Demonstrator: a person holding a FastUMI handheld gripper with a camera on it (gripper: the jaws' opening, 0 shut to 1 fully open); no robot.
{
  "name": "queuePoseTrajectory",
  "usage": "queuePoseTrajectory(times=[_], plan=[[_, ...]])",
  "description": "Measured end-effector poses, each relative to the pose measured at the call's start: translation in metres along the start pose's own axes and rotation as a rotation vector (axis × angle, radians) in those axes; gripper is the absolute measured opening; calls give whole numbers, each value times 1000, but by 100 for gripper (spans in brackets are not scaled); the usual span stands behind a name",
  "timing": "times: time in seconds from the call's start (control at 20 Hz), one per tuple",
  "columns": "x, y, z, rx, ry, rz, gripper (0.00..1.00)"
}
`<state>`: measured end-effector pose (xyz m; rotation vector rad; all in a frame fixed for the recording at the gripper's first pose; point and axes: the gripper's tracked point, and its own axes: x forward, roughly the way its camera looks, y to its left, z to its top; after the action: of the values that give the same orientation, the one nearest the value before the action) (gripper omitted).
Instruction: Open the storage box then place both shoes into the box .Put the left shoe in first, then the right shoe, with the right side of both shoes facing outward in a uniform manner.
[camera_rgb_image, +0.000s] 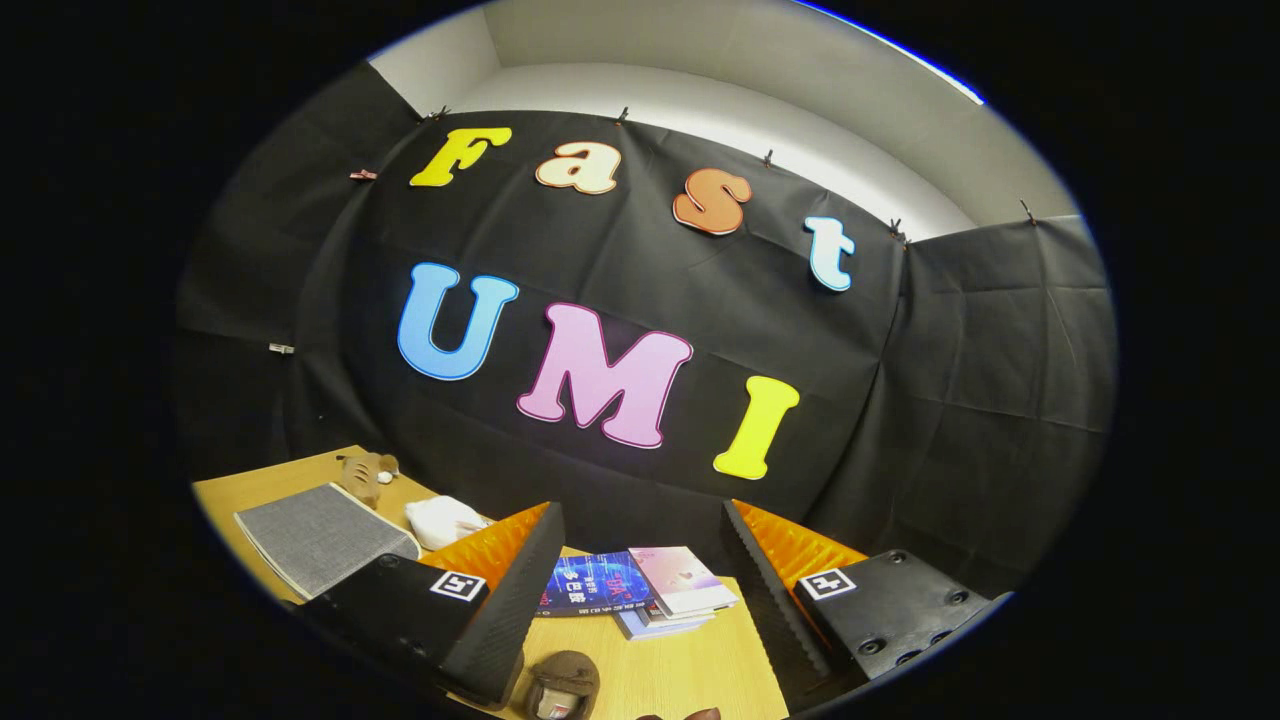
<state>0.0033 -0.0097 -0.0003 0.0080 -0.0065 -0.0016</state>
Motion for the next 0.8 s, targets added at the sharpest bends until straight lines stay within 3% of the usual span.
queuePoseTrajectory(times=[0.35, 0.45, 0.6, 0.8], plan=[[0, 6, 3, -17, -14, 23, 97], [2, 15, -1, 13, -2, 63, 97], [7, 47, -25, 115, 68, 209, 97], [2, 111, -64, 404, 227, 526, 98]])
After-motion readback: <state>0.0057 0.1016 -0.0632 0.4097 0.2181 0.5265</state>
